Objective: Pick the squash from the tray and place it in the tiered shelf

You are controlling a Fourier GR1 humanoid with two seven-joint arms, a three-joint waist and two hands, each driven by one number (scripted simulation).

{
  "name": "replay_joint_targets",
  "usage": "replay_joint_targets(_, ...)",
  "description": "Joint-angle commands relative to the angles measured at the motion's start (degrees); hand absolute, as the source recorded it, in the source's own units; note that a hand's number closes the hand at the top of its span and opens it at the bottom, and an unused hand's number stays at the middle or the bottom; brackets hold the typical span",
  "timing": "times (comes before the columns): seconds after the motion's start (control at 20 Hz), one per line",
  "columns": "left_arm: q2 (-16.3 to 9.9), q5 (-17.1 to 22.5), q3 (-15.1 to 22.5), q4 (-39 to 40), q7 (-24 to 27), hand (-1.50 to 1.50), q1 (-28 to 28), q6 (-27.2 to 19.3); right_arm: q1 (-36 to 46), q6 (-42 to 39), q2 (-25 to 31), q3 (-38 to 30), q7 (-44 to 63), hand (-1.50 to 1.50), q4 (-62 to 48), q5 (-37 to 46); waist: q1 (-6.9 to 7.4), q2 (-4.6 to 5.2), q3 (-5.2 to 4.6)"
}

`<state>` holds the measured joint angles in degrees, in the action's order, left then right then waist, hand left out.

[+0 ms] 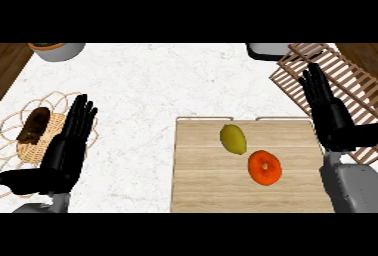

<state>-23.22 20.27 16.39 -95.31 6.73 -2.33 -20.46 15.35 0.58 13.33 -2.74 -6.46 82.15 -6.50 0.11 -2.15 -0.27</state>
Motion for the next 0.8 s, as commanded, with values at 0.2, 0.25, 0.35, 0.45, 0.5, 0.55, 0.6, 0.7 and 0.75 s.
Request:
replay_joint_targets(0.2,-2.72,3.54,-3.27,8.78,-8.7,0.0,8.61,-1.38,-10.63,18.54,7.56,-9.03,2.94,1.5,11.21,13.71,-7.3,0.66,-0.31)
replay_joint_targets(0.25,-3.0,3.93,-3.89,10.29,-11.26,0.0,8.79,-2.65,-12.05,20.77,8.68,-11.05,3.04,1.5,12.37,15.3,-9.44,0.59,-0.33)
replay_joint_targets(0.35,-2.32,5.05,-3.28,10.44,-11.29,0.0,10.15,-1.47,-20.71,23.83,11.65,-14.06,11.98,1.5,3.27,20.7,-10.93,2.44,-0.71)
replay_joint_targets(0.45,-1.77,6.55,-3.5,11.99,-12.65,0.0,10.36,-0.66,-25.87,27.68,5.28,-14.75,13.23,1.5,9.1,18.54,-10.01,1.31,-0.26)
replay_joint_targets(0.5,-3.62,7.19,-3.91,12.52,-13.73,0.0,10.42,1.38,-28.97,29.45,2.34,-13.22,12.78,-1.5,12.76,19.62,-8.43,1.28,-0.15)
replay_joint_targets(0.55,-3.1,7.28,-3.54,13.53,-13.22,0.0,9.59,2.43,-32.45,29.95,0.78,-12.44,12.73,-1.5,18.0,19.81,-7.94,1.24,-0.17)
replay_joint_targets(0.6,-3.42,8.14,-3.08,12.63,-16.58,0.0,7.7,2.88,-35.19,31.07,-1.44,-9.69,13.08,-1.5,22.03,22.19,-6.56,1.43,-0.07)
replay_joint_targets(0.7,-3.19,7.4,-3.64,14.71,-14.67,0.0,7.3,3.16,-44.29,28.47,-2.14,-7.03,12.13,-1.5,30.42,23.18,-5.95,1.46,-0.07)
replay_joint_targets(0.75,-5.33,8.22,-4.14,12.36,-17.47,0.0,6.49,4.11,-46.65,27.54,-1.84,-5.07,13.23,-1.5,34.58,24.97,-5.11,1.44,-0.03)
